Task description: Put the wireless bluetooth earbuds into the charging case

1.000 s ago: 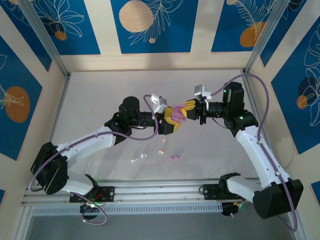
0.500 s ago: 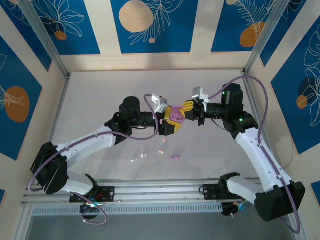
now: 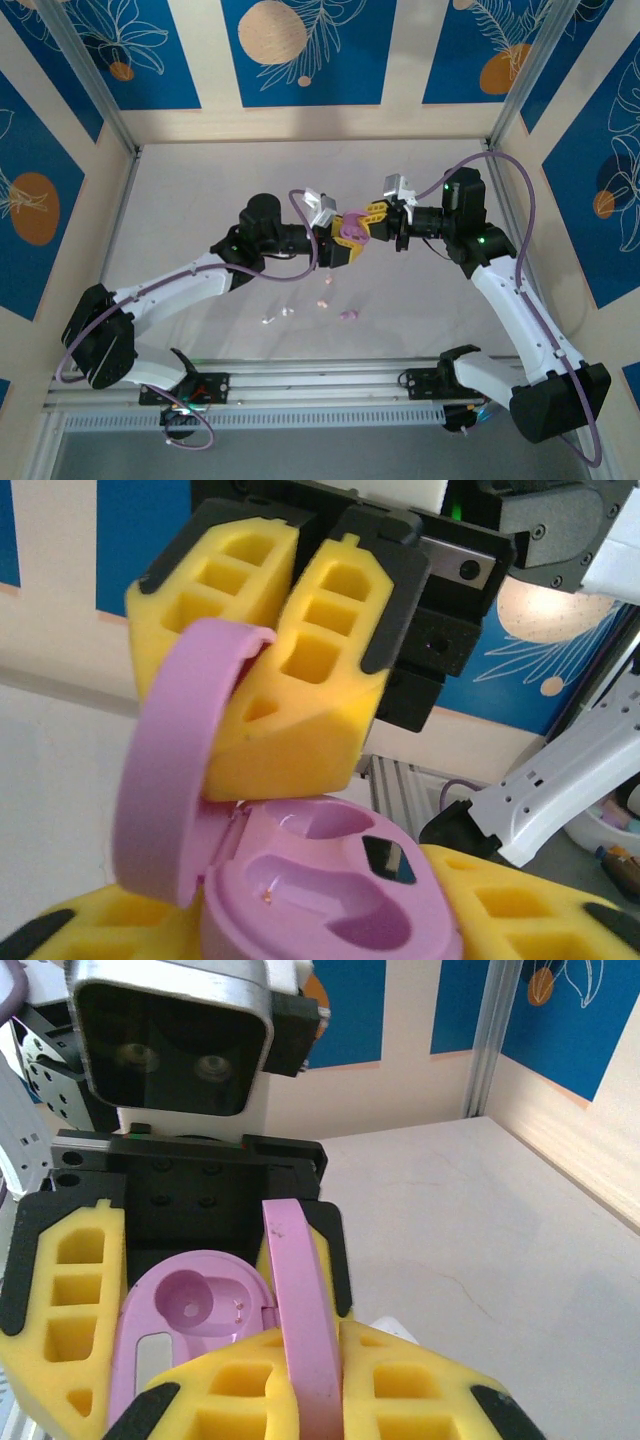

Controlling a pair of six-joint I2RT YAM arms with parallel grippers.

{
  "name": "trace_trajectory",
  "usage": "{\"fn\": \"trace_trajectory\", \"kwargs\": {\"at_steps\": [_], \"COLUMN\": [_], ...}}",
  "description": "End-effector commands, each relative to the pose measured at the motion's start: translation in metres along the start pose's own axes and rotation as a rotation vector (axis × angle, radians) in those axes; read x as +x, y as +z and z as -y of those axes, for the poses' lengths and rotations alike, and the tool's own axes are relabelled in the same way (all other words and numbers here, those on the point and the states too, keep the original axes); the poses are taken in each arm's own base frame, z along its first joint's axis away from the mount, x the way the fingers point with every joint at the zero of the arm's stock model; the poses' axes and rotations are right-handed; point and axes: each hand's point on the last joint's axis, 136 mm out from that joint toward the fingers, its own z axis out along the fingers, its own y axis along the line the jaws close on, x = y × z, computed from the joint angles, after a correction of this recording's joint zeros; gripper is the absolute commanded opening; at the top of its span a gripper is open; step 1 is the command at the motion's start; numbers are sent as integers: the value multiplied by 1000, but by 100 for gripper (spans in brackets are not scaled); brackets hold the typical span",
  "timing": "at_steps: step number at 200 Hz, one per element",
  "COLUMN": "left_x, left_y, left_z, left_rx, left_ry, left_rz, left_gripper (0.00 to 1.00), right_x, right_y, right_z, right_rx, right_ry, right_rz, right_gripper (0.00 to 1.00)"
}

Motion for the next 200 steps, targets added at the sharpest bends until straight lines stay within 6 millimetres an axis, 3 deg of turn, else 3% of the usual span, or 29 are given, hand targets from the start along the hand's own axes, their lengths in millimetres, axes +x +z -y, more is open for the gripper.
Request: {"fn": "trace_trajectory", "kwargs": {"at_steps": [1, 75, 117, 138, 151, 170, 187, 200], "left_x": [-16, -17, -14, -12, -11, -9, -5, -3], "left_y": [2, 0, -6, -12, -16, -23, -32, -38], "left_z": [7, 6, -4, -12, -17, -22, -29, -32], "left_rx": [15, -6, -80, -147, -188, -237, -294, -317], "left_ry": [50, 73, 96, 117, 126, 124, 118, 113], "left_rz": [28, 38, 51, 64, 73, 82, 91, 98], "left_gripper": [41, 28, 26, 26, 26, 26, 26, 26], "right_x": [2, 4, -14, -32, -34, -12, 32, 70], "right_y": [-1, -2, -12, -26, -35, -55, -72, -71], "right_z": [-9, -4, 15, 24, 31, 48, 57, 51], "right_rx": [-18, 8, 155, 245, 314, 489, 641, 645], "right_ry": [-1, 33, 174, 339, 459, 697, 961, 1131], "right_rz": [-3, -18, -13, 31, 48, 42, 11, -27], "right_gripper": [13, 25, 55, 64, 64, 60, 53, 49]}}
